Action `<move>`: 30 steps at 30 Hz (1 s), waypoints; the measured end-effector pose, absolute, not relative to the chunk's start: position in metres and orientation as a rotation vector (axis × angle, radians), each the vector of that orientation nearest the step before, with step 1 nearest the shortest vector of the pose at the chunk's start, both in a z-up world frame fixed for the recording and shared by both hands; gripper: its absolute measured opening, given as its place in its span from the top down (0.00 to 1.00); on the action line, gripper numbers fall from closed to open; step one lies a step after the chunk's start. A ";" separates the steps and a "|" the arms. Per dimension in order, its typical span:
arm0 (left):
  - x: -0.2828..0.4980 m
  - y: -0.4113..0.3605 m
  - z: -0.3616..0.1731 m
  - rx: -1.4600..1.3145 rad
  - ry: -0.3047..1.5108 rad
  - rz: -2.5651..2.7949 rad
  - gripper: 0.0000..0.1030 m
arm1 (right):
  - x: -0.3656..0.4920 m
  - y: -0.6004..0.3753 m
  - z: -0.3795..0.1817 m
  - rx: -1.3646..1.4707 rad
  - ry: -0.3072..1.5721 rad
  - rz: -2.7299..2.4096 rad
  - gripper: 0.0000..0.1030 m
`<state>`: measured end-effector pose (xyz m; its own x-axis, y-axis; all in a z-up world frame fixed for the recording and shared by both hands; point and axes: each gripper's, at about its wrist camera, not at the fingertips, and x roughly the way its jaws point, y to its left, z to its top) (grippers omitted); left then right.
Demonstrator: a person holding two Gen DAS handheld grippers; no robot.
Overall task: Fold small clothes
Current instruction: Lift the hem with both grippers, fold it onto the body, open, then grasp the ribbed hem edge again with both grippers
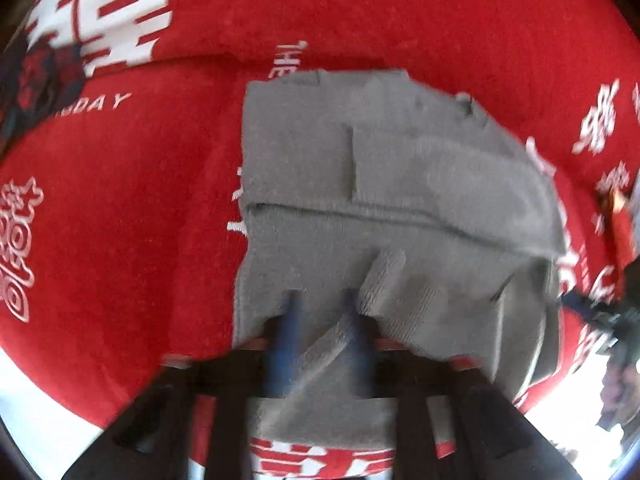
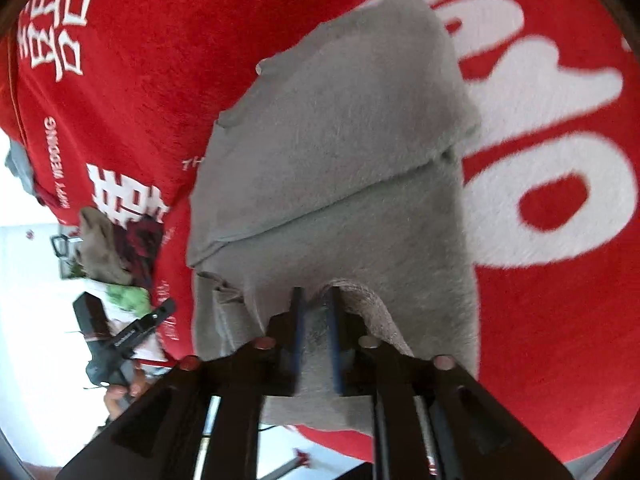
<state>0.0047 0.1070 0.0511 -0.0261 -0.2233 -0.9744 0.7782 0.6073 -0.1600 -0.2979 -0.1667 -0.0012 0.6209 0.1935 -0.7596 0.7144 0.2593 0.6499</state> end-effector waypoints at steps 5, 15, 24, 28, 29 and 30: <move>-0.016 0.095 0.053 0.603 1.324 -0.882 0.07 | -0.290 -0.171 0.016 1.111 0.988 -0.410 0.49; -0.019 0.074 0.009 0.661 1.452 -0.931 0.07 | -0.256 -0.171 -0.009 0.955 1.145 -0.356 0.49; -0.022 0.068 0.007 0.724 1.489 -1.150 0.92 | -0.238 -0.148 -0.008 0.790 1.253 -0.481 0.94; -0.005 0.078 0.033 0.622 1.491 -1.198 0.92 | -0.237 -0.137 0.016 0.710 1.242 -0.557 0.94; 0.000 0.081 0.044 0.591 1.482 -1.200 0.92 | -0.238 -0.136 0.026 0.696 1.226 -0.570 0.94; 0.005 0.084 0.053 0.562 1.473 -1.202 0.92 | -0.239 -0.135 0.037 0.681 1.205 -0.589 0.94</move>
<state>0.0048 0.0837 0.0533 -0.2880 -0.2605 -0.9215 0.8505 0.3727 -0.3711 -0.2388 -0.1348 0.0375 0.2574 -0.0524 -0.9649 0.7294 0.6655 0.1584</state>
